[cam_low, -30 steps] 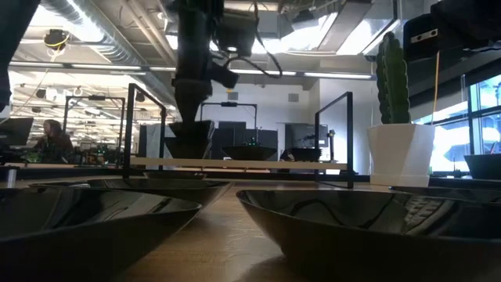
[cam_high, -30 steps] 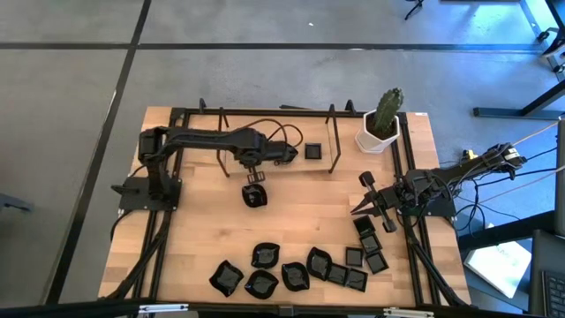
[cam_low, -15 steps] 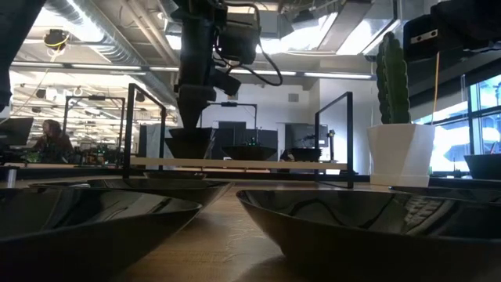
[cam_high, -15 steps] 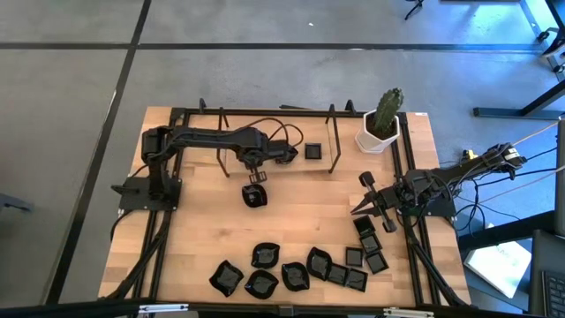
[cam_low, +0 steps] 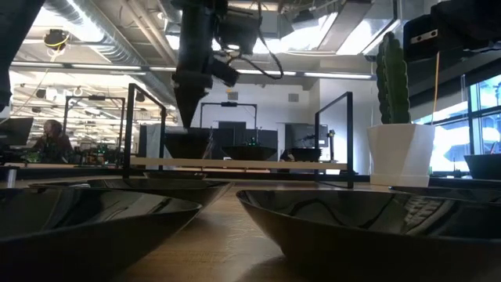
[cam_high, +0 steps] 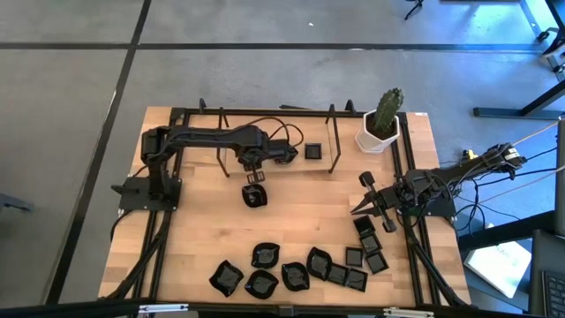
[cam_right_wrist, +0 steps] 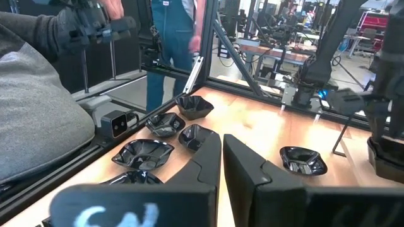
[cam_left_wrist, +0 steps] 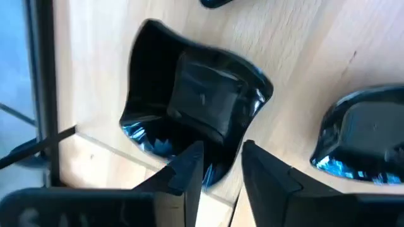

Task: Pick & Place Mini shaped plates
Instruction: Stack the top distorted square plate on the top of the distorted square plate on the shelf, then stack the leaf-shaped plate on the top of the leaf-shaped plate on the shelf

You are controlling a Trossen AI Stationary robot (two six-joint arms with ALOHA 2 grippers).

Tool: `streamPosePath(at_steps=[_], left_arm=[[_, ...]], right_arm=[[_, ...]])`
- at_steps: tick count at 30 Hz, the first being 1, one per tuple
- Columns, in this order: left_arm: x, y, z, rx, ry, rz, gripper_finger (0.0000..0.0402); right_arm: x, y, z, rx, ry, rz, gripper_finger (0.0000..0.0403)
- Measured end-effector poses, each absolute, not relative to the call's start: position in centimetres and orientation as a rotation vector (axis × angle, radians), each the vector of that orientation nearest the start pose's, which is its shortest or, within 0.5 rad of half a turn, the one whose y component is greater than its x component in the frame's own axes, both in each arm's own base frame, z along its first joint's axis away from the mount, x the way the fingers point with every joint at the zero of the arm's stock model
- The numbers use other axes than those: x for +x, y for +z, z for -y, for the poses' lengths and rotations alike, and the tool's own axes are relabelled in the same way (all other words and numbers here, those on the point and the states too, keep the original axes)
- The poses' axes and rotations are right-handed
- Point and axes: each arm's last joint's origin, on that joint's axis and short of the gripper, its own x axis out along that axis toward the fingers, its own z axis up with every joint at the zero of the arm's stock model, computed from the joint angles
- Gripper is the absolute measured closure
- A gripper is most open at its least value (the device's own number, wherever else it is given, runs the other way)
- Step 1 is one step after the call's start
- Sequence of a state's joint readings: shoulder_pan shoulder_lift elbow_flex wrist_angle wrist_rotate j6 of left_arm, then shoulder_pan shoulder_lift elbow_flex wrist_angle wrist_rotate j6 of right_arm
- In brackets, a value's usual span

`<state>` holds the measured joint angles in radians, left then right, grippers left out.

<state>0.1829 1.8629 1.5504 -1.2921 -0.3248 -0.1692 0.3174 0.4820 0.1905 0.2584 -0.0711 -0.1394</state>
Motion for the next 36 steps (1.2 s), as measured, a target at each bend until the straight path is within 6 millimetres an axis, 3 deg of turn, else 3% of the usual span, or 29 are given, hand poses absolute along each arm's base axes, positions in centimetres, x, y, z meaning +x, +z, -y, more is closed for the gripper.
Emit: streamPosePath(at_steps=[8, 11, 16, 20, 23, 27, 31, 36], left_arm=[[34.3, 28.5, -6.4, 0.044, 0.587, -1.501, 0.0277], [34.1, 30.5, -5.2, 0.112, 0.532, -1.413, 0.0284], [32.5, 34.8, -1.1, 0.205, 0.281, -1.018, 0.0319], [28.9, 36.5, 0.8, 0.153, 0.047, -0.68, 0.0362], [26.1, 35.3, 1.3, 0.13, -0.029, -0.519, 0.0393], [23.0, 32.4, 1.4, 0.124, -0.003, -0.292, 0.0398], [20.0, 27.7, 1.3, 0.179, -0.036, -0.23, 0.04], [17.6, 24.8, 1.0, 0.088, 0.032, -0.061, 0.04]], right_arm=[[12.7, 21.0, -4.4, -0.142, 0.39, -0.007, 0.0382], [12.7, 21.0, -4.4, -0.142, 0.391, -0.008, 0.0382], [12.7, 20.9, -4.4, -0.138, 0.394, -0.014, 0.0382], [12.7, 20.9, -4.4, -0.139, 0.395, -0.017, 0.0382], [12.7, 20.9, -4.4, -0.139, 0.394, -0.017, 0.0382], [12.7, 20.9, -4.4, -0.139, 0.392, -0.016, 0.0382], [12.7, 21.0, -4.4, -0.137, 0.391, -0.004, 0.0382], [12.7, 21.1, -4.4, -0.153, 0.389, 0.005, 0.0382]])
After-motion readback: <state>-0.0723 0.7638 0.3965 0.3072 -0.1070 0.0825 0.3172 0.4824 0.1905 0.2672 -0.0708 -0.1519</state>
